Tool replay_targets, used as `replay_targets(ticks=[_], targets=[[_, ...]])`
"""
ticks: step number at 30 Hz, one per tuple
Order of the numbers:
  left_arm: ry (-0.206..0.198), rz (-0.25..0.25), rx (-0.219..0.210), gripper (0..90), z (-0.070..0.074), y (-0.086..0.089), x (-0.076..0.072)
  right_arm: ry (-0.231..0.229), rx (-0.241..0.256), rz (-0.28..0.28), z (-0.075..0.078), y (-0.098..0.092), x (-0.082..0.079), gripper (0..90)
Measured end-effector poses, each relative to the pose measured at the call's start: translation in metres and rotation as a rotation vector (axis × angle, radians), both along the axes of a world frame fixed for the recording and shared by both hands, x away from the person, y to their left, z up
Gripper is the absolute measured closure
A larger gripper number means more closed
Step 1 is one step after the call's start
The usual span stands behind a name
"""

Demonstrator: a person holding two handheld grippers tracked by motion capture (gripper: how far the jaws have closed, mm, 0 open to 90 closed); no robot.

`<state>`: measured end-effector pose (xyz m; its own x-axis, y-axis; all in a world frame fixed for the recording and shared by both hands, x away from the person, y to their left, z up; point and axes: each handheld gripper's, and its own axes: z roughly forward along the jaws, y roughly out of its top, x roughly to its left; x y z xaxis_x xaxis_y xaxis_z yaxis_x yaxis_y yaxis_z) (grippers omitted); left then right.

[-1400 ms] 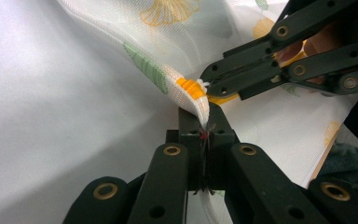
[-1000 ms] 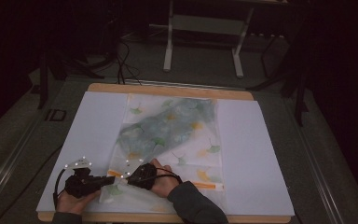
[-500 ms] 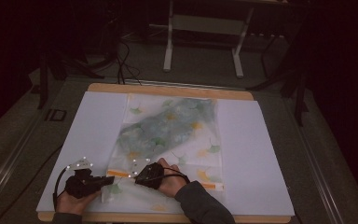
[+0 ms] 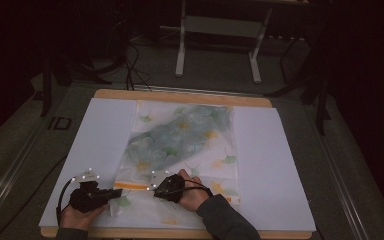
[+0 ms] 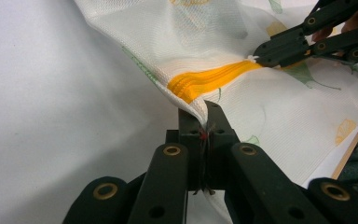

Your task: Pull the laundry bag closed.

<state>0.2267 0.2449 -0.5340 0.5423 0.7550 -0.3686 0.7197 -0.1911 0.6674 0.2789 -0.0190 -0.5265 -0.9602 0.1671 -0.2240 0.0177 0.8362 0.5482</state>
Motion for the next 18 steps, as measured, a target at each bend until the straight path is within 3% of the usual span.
replay_targets(ticks=[18], targets=[[0.002, 0.006, -0.002, 88.3, -0.001, 0.001, 0.000, -0.007, -0.016, -0.015, 0.002, -0.023, -0.001, 90.0]])
